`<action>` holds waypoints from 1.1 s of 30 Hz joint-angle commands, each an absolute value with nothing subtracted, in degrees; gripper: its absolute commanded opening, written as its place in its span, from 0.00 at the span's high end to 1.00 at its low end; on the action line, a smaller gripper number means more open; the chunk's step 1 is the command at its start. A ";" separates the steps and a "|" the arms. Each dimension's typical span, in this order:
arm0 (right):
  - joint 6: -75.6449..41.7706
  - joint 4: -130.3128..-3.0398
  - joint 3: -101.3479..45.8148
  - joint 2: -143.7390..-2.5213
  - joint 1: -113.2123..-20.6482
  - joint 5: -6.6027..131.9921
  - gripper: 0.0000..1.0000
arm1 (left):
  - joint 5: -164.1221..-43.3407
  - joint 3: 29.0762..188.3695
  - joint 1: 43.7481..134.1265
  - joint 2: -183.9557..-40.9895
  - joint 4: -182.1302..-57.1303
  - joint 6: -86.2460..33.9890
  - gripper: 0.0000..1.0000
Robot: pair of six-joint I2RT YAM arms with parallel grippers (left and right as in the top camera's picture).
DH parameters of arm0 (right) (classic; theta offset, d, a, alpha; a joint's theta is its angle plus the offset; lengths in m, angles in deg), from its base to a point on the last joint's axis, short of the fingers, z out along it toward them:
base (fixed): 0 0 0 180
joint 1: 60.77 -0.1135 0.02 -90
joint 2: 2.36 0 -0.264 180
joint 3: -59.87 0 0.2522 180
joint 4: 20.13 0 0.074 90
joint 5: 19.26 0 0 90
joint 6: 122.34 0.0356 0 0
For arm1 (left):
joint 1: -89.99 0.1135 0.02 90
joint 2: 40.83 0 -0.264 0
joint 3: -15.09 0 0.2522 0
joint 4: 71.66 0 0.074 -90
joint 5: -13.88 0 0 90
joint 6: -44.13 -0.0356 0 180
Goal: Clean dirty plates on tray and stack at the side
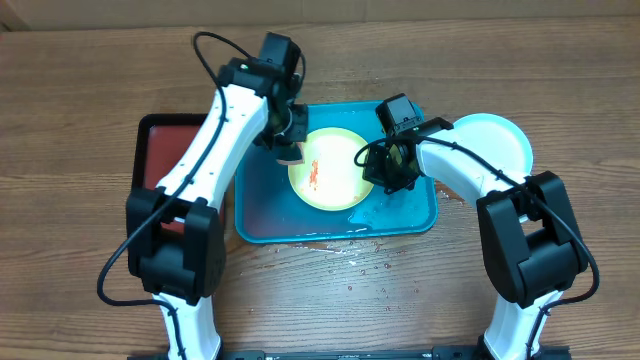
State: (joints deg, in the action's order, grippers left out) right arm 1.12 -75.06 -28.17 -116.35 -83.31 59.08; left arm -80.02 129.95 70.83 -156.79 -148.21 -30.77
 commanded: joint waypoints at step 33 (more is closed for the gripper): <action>2.47 -74.88 -26.62 -117.31 -91.62 60.17 0.96 | -80.10 115.45 67.44 -157.73 -142.26 -30.38 0.96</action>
